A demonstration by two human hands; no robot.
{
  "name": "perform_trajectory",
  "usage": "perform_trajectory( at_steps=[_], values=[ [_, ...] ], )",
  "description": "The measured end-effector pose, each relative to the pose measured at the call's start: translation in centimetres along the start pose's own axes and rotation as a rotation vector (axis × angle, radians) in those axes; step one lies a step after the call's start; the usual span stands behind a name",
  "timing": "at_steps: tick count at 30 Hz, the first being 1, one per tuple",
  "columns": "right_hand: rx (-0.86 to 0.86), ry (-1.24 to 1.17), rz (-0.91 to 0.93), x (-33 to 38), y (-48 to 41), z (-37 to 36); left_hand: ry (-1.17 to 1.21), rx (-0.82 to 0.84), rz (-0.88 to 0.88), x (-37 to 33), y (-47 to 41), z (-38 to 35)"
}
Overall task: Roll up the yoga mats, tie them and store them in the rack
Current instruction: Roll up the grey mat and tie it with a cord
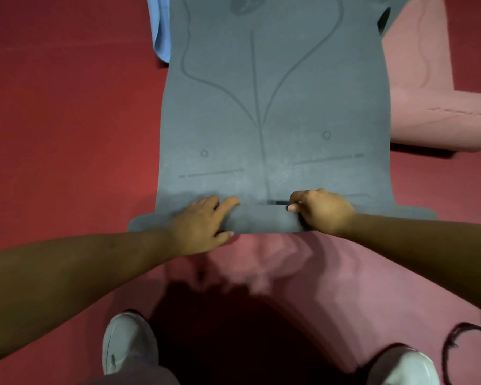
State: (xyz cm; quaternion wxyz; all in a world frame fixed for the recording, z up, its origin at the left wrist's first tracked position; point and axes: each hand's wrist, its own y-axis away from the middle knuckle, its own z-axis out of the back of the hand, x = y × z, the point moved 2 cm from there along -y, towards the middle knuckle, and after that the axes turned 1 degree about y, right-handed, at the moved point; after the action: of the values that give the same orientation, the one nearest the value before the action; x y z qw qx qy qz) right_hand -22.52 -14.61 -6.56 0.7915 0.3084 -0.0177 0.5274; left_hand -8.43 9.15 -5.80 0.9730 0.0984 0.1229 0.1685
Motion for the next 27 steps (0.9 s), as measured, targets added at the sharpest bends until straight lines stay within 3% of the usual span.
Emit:
perform_trajectory(
  at_steps=[4,6,9,12,14,16,21,25,27],
  values=[
    [0.045,-0.288,0.063,0.7,-0.2,0.9,-0.275,0.046,-0.083,1.9,0.4,0.3],
    [0.032,-0.283,0.118,1.0,-0.3,1.2,-0.254,0.104,-0.1,2.3,0.3,0.1],
    [0.019,-0.03,0.26,0.6,0.1,1.5,-0.139,0.243,0.008,1.9,0.2,-0.5],
    [-0.103,0.29,0.419,-1.3,1.2,0.9,0.008,0.24,0.095,1.7,0.0,-0.1],
    [-0.256,0.385,0.386,-2.9,1.9,0.2,0.123,0.258,0.116,1.8,-0.2,0.4],
    [-0.302,0.384,0.314,-3.5,2.4,-0.3,0.173,0.302,0.133,1.7,-0.4,1.2],
    [-0.111,0.209,0.281,-2.6,3.5,-0.1,0.286,0.273,0.188,2.1,0.1,2.0],
    [0.006,0.22,0.345,-0.8,3.7,1.1,0.008,0.04,0.154,3.2,2.0,2.3],
    [0.047,0.233,0.338,-0.1,3.3,1.9,-0.074,0.013,0.136,3.9,3.0,2.6]
  ],
)
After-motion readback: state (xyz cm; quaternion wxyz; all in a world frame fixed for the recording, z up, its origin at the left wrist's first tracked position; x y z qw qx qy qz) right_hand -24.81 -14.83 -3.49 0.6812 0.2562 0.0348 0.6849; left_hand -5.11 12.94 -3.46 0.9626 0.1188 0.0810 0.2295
